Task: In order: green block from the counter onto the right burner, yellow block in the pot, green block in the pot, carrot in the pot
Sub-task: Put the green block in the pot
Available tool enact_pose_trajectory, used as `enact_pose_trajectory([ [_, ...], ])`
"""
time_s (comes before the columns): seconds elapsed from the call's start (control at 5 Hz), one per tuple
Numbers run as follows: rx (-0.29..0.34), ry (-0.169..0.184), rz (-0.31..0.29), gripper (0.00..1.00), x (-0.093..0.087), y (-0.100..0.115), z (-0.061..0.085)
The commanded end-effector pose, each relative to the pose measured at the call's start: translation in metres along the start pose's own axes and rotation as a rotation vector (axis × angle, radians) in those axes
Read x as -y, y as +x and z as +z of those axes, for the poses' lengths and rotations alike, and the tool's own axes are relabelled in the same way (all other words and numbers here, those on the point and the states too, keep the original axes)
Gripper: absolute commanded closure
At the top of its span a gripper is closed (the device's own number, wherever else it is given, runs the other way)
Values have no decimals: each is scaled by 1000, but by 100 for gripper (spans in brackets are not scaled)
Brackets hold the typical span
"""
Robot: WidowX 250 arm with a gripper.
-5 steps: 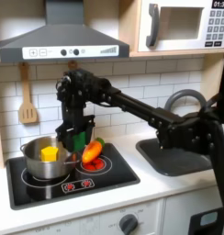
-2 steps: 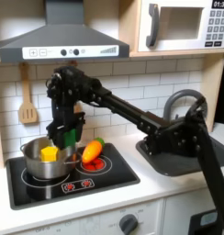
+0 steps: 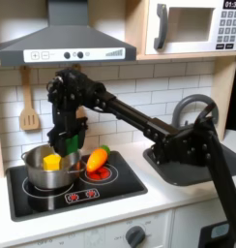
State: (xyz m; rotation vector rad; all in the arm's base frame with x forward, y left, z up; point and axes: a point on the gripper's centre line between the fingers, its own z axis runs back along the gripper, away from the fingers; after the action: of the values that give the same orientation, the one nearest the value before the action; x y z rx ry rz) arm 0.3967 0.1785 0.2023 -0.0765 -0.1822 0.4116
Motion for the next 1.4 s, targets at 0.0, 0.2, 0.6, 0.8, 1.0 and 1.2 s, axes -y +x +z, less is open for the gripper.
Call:
enact_pose_trajectory([
  [0.0,-38,10,26,47,-2,-6,-10],
  [0.2,-42,12,17,0,-2,-6,-11],
  [0.6,-8,19,-40,0,-1,-3,-3],
  [0.8,27,25,-97,0,2,1,0],
  [1.0,56,30,-160,0,5,0,10],
  [1.2,18,43,-244,0,9,-7,7],
])
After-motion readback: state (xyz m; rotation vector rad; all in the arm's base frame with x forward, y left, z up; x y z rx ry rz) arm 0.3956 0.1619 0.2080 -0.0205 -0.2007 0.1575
